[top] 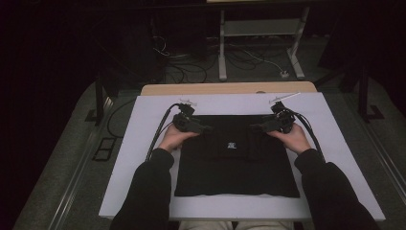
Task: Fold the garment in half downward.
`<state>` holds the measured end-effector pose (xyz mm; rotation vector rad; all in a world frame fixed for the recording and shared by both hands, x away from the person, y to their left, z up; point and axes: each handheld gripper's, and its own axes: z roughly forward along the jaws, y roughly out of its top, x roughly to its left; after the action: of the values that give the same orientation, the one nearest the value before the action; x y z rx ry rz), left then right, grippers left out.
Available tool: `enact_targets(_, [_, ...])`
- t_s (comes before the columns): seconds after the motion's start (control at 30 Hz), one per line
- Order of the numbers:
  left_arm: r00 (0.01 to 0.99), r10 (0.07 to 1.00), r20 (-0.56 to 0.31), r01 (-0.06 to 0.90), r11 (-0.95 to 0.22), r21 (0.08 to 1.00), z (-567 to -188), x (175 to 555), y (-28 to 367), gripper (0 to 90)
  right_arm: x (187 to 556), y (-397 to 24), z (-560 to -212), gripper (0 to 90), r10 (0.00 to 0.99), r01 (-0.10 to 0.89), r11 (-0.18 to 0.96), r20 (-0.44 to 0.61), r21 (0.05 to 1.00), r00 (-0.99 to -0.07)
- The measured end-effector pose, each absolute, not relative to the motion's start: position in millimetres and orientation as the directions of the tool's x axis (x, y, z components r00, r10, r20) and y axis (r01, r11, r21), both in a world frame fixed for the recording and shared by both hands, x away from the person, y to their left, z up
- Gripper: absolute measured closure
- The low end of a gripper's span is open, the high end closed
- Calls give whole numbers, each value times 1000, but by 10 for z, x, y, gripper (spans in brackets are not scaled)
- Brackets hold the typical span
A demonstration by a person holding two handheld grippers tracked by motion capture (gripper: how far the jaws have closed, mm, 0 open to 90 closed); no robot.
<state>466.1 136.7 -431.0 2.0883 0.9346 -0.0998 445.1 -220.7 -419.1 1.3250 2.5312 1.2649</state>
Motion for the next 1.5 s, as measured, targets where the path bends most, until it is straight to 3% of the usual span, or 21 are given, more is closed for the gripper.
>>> enact_targets(0.2, [715,583,-387,658,-373,654,-4324,4691,1371,261,4458,-2195,-4227,190,687,680,325,330,657,-648])
enact_targets(0.4, [711,574,-406,667,-369,647,-4340,4695,1369,384,4460,-2180,-4255,382,705,684,336,309,648,-638])
enact_targets(0.57, [725,563,-396,652,-378,657,-4353,4690,1347,498,4468,-2179,-4281,491,717,690,340,299,639,-630])
enact_targets(0.77, [747,570,-341,617,-404,675,-4334,4651,1291,697,4465,-2165,-4315,619,729,691,355,276,630,-626])
enact_targets(0.93, [748,554,-366,620,-386,683,-4318,4648,1293,832,4441,-2153,-4322,769,724,684,368,267,631,-636])
enact_targets(1.03, [748,546,-377,626,-392,674,-4316,4644,1297,849,4434,-2158,-4311,809,718,681,367,273,633,-641])
enact_targets(1.5, [776,540,-326,570,-380,729,-4229,4538,1294,862,4352,-2248,-4231,836,698,678,326,316,659,-642])
